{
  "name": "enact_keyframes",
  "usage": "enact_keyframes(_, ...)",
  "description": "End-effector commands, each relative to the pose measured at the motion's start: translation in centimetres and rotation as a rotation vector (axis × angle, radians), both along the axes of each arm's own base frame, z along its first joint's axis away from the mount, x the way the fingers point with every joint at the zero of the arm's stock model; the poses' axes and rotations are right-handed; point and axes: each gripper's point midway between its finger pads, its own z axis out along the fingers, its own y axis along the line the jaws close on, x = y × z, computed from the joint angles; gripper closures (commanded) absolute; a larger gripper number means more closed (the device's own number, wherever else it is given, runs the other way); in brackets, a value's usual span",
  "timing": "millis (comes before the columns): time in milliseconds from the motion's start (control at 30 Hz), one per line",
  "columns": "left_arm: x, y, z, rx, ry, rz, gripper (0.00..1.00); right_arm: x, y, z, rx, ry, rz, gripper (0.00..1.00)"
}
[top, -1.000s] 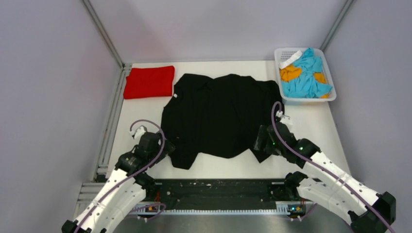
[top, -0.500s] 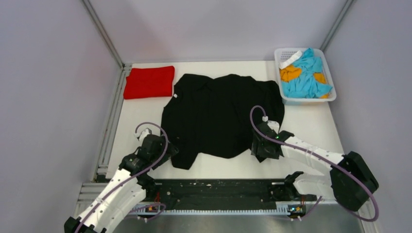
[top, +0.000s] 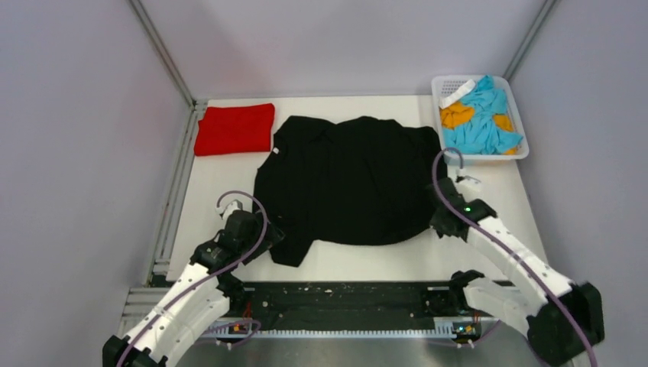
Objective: Fold and stack the t-shirts
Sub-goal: Flatten out the tshirt
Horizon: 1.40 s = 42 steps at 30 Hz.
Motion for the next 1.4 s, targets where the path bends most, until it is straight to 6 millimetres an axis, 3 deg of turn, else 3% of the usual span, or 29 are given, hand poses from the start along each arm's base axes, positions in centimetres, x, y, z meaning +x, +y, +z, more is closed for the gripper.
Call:
enact_keyframes(0,-0.1,-1.0,1.1,-0.023,0.001,-0.061,0.01,0.9,-3.5,5.9,0.019,-0.182,-0.117,1.0)
enact_keyframes(100,-1.0,-1.9,1.0,-0.054,0.03,-0.13,0.01,1.0,-5.0,6.7,-0.034,-0.18,-0.143,1.0)
enact_keyframes(267,-3.3,-2.7,-0.6,-0.086,0.129,-0.202,0.02,0.7,-5.0,4.7,-0.059,-0.096,-0.142,1.0)
enact_keyframes(500,-4.7,-4.8,-1.5,-0.186,0.149,-0.303,0.18,1.7,-3.5,3.6,0.011,-0.117,-0.093,1.0)
enact_keyframes(633,-4.8,-4.5,-2.0,-0.156,0.157,-0.305,0.29,1.9,-3.4,3.4,0.013,-0.116,-0.09,1.0)
enact_keyframes(1033,-1.1,-3.8,-5.0,-0.061,0.179,-0.122,0.51,2.5,-2.1,2.7,0.076,-0.145,-0.038,1.0)
enact_keyframes(1067,-0.8,-3.6,-5.2,-0.048,0.181,-0.11,0.56,2.6,-2.0,2.7,0.081,-0.151,-0.036,1.0)
enact_keyframes(1167,0.7,-2.2,-5.3,0.036,0.159,-0.036,0.88,2.8,-1.8,3.1,0.099,-0.188,-0.028,1.0)
enact_keyframes(1200,1.3,-2.0,-5.1,0.053,0.147,-0.017,0.99,3.0,-1.6,3.4,0.109,-0.207,-0.02,1.0)
enact_keyframes(1300,2.8,-2.0,-3.3,0.075,0.1,-0.01,1.0,3.5,-1.1,4.8,0.144,-0.263,-0.002,1.0)
enact_keyframes(1367,3.9,-2.3,-0.9,0.066,0.023,-0.028,1.0,3.8,-0.9,6.5,0.16,-0.314,0.011,1.0)
